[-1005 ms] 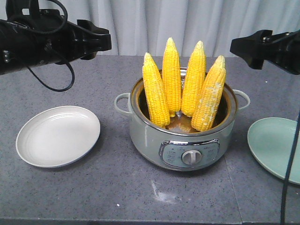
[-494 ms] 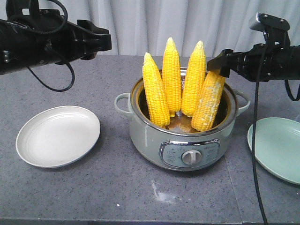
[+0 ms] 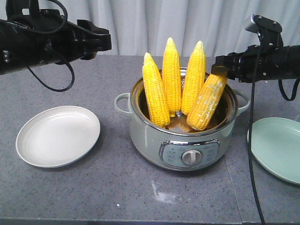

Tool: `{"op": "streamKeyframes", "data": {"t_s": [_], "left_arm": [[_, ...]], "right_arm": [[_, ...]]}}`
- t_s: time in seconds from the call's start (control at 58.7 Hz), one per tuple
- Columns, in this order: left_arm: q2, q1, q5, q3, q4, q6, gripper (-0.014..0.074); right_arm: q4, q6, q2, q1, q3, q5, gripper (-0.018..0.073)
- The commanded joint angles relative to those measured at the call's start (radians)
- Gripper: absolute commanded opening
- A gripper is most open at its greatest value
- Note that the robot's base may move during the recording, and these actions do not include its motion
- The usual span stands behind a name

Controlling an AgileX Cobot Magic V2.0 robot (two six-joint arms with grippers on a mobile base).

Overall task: Distribute corn equally
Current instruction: 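Grasp the corn cob nearest the right gripper and lift it out, then grasp the corn cob nearest the left gripper and lift it out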

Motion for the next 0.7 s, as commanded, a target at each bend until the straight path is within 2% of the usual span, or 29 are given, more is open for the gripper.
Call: {"op": "streamKeyframes", "data": {"t_s": [0.0,0.051,0.256,0.375,0.477,0.579,0.682], "left_arm": [[-0.026,-0.006,-0.075,-0.035,-0.009,0.001,0.0365],[-0.026,-0.006,-0.075,-0.035,-0.009,0.001,0.0365],[-0.009,-0.006,-0.073,-0.035,-0.009,0.001,0.0365],[0.016,-0.006,-0.072,-0.035,-0.009,0.001,0.0366],[0.039,-0.006,-0.076,-0.041,-0.009,0.001,0.0367],[0.068,-0.007,-0.072,-0.066,-0.009,0.001,0.0381],[0.111,-0.012,-0.046,-0.134,-0.012,0.001,0.0423]], "right_arm": [[0.021,-0.008,-0.044,-0.001,-0.037,-0.027,0.0033],[0.022,-0.008,-0.050,-0.001,-0.047,-0.023,-0.0016],[0.012,-0.008,-0.123,-0.002,-0.137,0.048,-0.0009],[-0.003,-0.008,-0.205,-0.002,-0.182,0.043,-0.0008],[-0.054,-0.008,-0.290,-0.006,-0.216,0.030,-0.0006],[-0.082,-0.003,-0.374,-0.038,-0.224,0.026,-0.0006],[-0.102,0.002,-0.443,-0.103,-0.225,0.028,-0.0005]]}}
